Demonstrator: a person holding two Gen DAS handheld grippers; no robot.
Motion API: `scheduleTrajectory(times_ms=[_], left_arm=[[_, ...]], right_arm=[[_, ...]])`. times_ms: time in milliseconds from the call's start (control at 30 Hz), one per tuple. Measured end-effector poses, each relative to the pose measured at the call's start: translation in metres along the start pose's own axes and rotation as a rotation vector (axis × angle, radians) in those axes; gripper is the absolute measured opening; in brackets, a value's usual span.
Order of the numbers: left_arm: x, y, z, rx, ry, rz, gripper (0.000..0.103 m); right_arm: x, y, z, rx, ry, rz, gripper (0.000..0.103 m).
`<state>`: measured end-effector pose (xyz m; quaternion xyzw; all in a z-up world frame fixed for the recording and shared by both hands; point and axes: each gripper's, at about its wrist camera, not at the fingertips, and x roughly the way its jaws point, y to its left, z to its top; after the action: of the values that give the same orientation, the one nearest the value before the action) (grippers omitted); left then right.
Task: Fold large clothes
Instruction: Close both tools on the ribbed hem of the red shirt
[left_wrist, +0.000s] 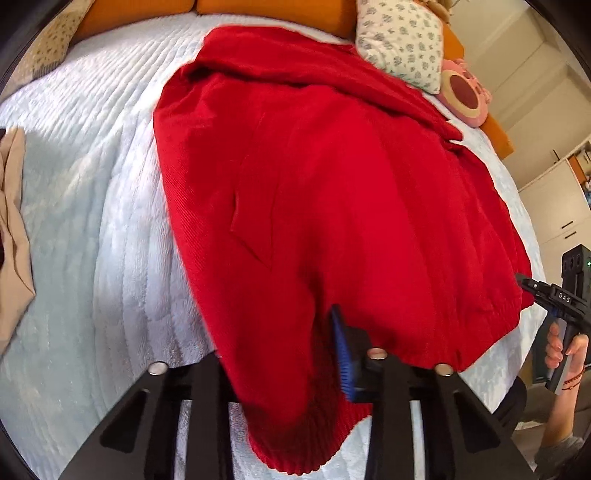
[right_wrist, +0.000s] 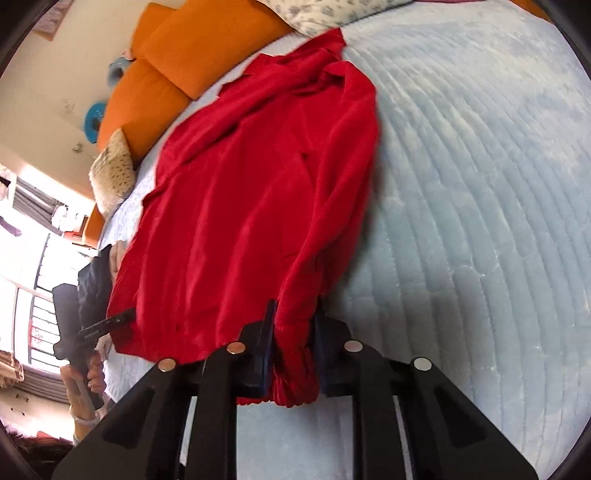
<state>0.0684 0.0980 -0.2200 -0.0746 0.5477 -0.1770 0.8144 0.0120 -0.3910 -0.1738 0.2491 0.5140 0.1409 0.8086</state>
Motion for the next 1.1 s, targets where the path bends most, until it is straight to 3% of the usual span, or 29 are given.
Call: scheduleTrajectory(times_ms=[167, 367, 600, 800, 933, 1100], left_arm=[[-0.027, 0.001, -0.008, -0.001, -0.023, -0.004, 0.014], [-0.068, -0.002, -0.033, 0.012, -0.017, -0.023, 0.014], [-0.095, -0.05, -0.061, 0.161, 0.003, 0.047, 0.014], [-0.086, -0.055, -0.081, 0.186, 0.052, 0.106, 0.014], [-0.074, -0.049, -0.077, 0.128, 0.084, 0.08, 0.014], [-0.093, -0.061, -0.048, 0.183, 0.019, 0.071, 0.014]], right_arm=[[-0.031, 0.001, -0.008, -0.02, -0.035, 0.02, 0.014], [-0.065, -0.007, -0.026, 0.005, -0.025, 0.057, 0.013], [-0.095, 0.014, -0.054, -0.07, 0.007, -0.033, 0.013], [-0.097, 0.02, -0.077, -0.108, 0.053, -0.083, 0.013], [-0.085, 0.015, -0.075, -0.088, 0.055, -0.049, 0.013], [-0.096, 0.044, -0.051, -0.182, -0.007, -0.023, 0.013]])
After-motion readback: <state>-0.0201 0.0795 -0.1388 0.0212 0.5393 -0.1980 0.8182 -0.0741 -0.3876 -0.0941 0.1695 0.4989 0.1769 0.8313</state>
